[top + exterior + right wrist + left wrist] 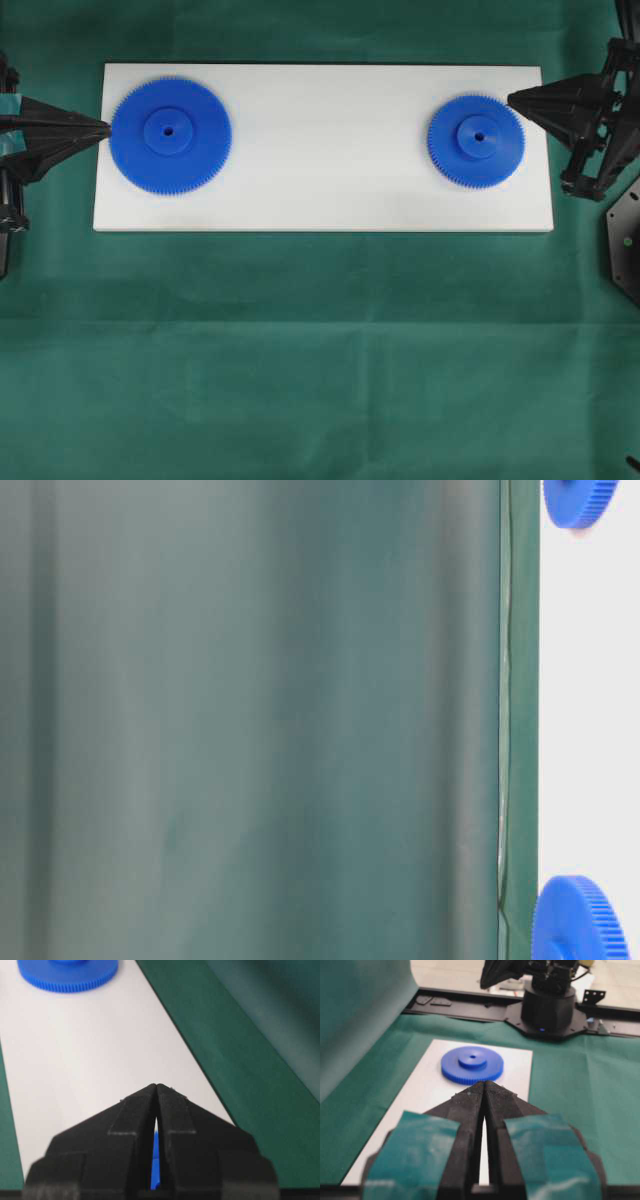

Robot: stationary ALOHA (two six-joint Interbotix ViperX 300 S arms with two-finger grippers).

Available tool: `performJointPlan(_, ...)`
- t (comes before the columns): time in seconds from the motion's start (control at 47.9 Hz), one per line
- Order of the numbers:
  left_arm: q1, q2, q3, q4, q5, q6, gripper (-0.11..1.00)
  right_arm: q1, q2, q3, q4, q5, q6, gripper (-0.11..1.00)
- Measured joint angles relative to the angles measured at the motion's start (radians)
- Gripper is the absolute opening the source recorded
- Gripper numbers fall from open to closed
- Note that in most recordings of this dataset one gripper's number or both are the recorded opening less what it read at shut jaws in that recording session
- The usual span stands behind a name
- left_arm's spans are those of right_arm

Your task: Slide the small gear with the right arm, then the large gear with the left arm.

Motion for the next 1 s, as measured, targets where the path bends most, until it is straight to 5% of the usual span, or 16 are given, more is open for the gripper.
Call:
performJointPlan(0.292,0.000,0.000,0.002,0.002,0.000,0.000,0.00,-0.018,0.021,-0.025,0.000,0.058,0.052,0.51)
performJointPlan(0.522,-0.002,0.000,0.002,0.000,0.000,-0.006,0.00,-0.018,0.044,-0.084,-0.002,0.282,0.124,0.51)
performJointPlan(0.751,0.000,0.000,0.002,0.000,0.000,-0.005,0.00,-0.018,0.071,-0.150,0.000,0.425,0.130,0.51)
performJointPlan(1.001,0.000,0.000,0.002,0.000,0.000,-0.006,0.00,-0.018,0.129,-0.164,-0.002,0.442,0.132,0.51)
